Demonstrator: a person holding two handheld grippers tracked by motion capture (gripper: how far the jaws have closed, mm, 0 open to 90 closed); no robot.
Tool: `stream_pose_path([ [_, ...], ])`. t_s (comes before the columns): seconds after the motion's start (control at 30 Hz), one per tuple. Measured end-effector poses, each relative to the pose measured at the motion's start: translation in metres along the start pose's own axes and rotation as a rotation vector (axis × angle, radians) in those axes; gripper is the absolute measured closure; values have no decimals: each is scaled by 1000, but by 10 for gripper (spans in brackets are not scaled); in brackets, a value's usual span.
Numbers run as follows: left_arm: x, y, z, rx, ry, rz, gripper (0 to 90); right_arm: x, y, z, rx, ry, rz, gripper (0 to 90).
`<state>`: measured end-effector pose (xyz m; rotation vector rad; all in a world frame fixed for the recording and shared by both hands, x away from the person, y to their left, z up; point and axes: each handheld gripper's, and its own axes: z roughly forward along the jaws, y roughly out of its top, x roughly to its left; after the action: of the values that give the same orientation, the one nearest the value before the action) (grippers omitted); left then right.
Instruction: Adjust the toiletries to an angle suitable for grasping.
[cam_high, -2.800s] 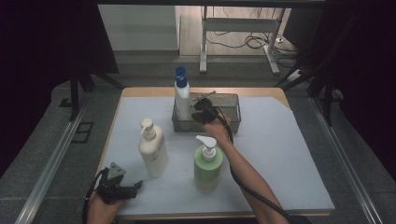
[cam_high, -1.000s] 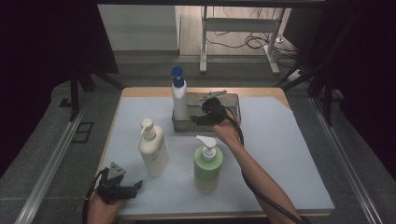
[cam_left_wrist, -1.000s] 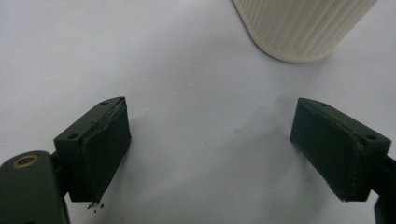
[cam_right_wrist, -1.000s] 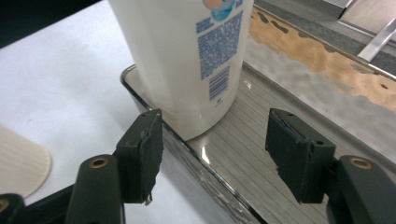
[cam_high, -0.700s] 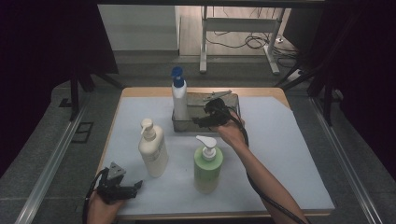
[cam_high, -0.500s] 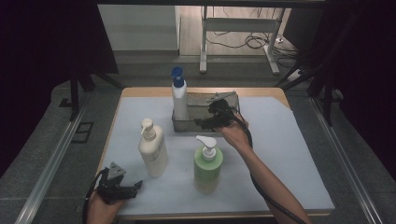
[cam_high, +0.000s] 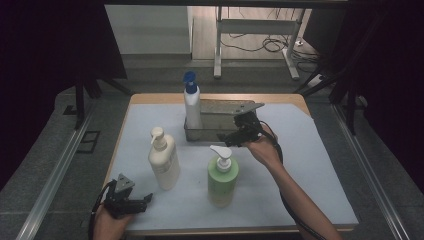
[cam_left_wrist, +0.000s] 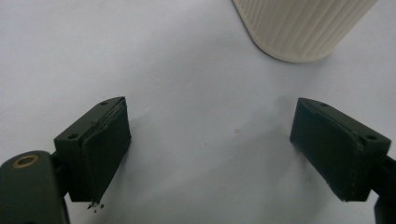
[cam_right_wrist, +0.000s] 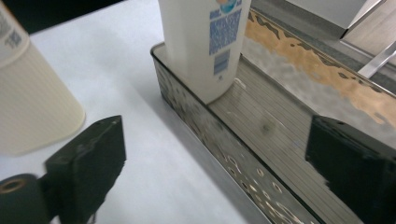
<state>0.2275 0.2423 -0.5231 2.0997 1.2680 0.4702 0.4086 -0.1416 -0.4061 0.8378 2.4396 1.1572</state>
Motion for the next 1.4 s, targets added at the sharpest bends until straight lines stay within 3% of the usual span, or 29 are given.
stream_pose_path([
  [0.07, 0, 0, 0, 0, 0, 0, 123, 0, -5, -3, 6, -10, -35, 0],
  [0.13, 0, 0, 0, 0, 0, 0, 123, -1, -10, -6, 15, -19, -39, 0],
  [0.4, 0, 0, 0, 0, 0, 0, 123, -5, -27, -22, -25, 7, 28, 0],
  [0.77, 0, 0, 0, -1, 0, 1, 123, -3, -50, -44, 7, 26, 3, 0],
  [1.13, 0, 0, 0, -1, 1, 1, 123, 5, -77, -62, -15, 29, 43, 0],
  [1.4, 0, 0, 0, -2, 1, 1, 123, 14, -92, -70, -3, 72, 72, 1],
])
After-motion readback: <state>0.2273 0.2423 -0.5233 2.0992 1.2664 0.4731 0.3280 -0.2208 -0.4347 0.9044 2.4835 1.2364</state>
